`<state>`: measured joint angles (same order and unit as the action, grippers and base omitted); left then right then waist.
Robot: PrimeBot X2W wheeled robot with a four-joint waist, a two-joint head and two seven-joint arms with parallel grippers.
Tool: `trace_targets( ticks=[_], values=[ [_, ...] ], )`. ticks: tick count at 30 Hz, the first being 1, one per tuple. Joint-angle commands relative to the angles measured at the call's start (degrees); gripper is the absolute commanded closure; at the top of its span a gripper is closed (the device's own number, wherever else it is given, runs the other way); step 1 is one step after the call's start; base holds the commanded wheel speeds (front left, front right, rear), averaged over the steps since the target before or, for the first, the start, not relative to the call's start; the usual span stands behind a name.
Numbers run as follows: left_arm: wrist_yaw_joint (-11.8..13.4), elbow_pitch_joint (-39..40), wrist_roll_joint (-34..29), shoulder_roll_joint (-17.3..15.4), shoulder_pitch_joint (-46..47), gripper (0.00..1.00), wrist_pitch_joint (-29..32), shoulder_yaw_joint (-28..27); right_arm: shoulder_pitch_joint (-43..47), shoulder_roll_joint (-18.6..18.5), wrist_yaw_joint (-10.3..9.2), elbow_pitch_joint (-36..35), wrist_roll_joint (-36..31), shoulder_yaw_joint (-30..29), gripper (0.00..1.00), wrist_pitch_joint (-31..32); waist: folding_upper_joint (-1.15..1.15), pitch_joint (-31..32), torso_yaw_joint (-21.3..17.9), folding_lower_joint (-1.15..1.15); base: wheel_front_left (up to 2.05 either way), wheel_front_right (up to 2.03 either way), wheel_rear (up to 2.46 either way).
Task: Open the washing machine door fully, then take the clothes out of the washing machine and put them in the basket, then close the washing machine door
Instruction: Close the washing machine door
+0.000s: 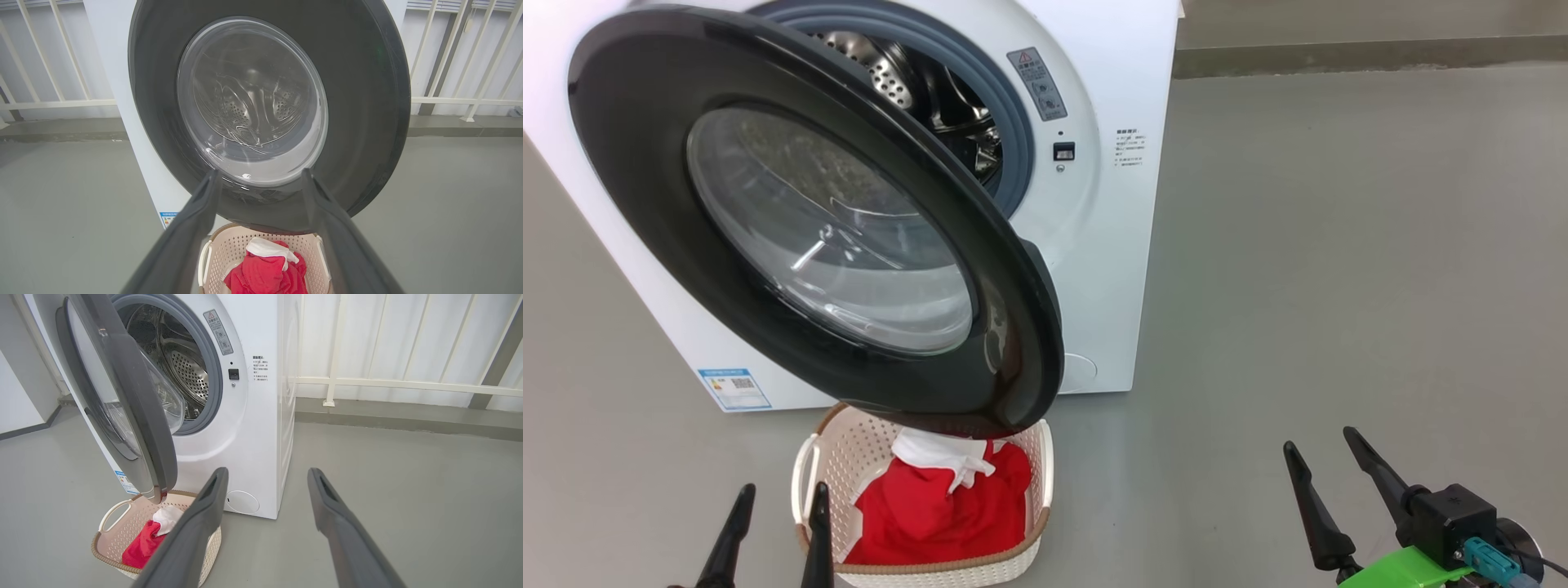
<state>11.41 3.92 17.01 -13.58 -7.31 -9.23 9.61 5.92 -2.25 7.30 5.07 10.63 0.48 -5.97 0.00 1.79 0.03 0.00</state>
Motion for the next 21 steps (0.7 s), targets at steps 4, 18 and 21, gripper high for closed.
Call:
trace_targets(
  ticks=[4,18,21],
  values=[
    [0.72,1.89,-0.50,-0.61,0.86,0.00,0.11,-1.44,-0.83,-0.63,0.19,-1.77,0.14,1.15,0.00,-0.07,0.00,-0.08,-0.16,0.00,0.00,0.00,0.00],
    [1.50,2.65,-0.12,-0.56,0.44,0.00,0.78,-1.08,-1.20,-0.63,0.19,-1.63,0.93,1.43,0.00,-0.41,0.00,-0.12,-0.92,0.00,0.00,0.00,0.00],
    [1.63,2.79,0.00,-0.49,0.52,0.00,0.95,-0.83,-1.33,-0.63,0.19,-1.41,1.83,1.53,1.00,-0.96,0.00,0.01,-0.91,0.00,0.00,0.00,0.00]
  ],
)
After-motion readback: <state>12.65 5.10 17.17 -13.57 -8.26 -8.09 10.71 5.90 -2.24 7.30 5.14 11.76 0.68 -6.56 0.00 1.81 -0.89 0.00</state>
